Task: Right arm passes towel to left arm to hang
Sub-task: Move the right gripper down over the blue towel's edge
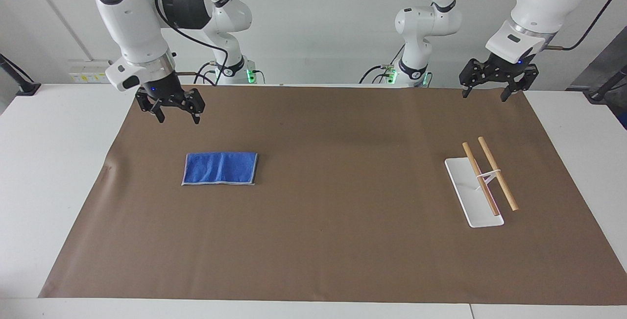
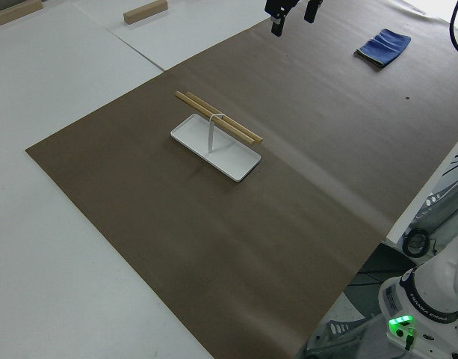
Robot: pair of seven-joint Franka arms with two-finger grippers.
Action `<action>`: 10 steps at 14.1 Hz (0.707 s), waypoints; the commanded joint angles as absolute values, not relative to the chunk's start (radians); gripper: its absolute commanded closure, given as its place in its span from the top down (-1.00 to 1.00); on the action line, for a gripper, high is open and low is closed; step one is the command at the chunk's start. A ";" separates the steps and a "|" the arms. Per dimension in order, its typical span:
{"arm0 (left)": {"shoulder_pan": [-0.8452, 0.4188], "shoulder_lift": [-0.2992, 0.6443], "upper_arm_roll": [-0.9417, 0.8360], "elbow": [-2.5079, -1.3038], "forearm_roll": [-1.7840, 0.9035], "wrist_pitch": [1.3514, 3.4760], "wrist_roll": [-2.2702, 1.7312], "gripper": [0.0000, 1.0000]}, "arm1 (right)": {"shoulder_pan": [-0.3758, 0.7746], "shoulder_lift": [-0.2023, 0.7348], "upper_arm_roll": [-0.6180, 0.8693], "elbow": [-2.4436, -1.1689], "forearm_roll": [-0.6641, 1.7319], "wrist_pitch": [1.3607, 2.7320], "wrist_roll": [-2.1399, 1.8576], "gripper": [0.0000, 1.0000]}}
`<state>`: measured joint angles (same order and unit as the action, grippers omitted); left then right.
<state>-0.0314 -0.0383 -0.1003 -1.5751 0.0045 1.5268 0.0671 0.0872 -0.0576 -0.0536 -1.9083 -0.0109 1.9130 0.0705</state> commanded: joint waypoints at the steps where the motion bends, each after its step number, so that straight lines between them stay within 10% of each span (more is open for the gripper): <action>1: -0.017 -0.064 -0.110 -1.601 0.025 1.520 0.060 1.00 | 0.094 -0.034 -0.048 -2.044 0.006 2.073 0.084 1.00; 10: -0.018 -0.064 -0.110 -1.601 0.025 1.520 0.058 1.00 | 0.110 0.097 -0.046 -2.262 0.061 2.491 0.071 1.00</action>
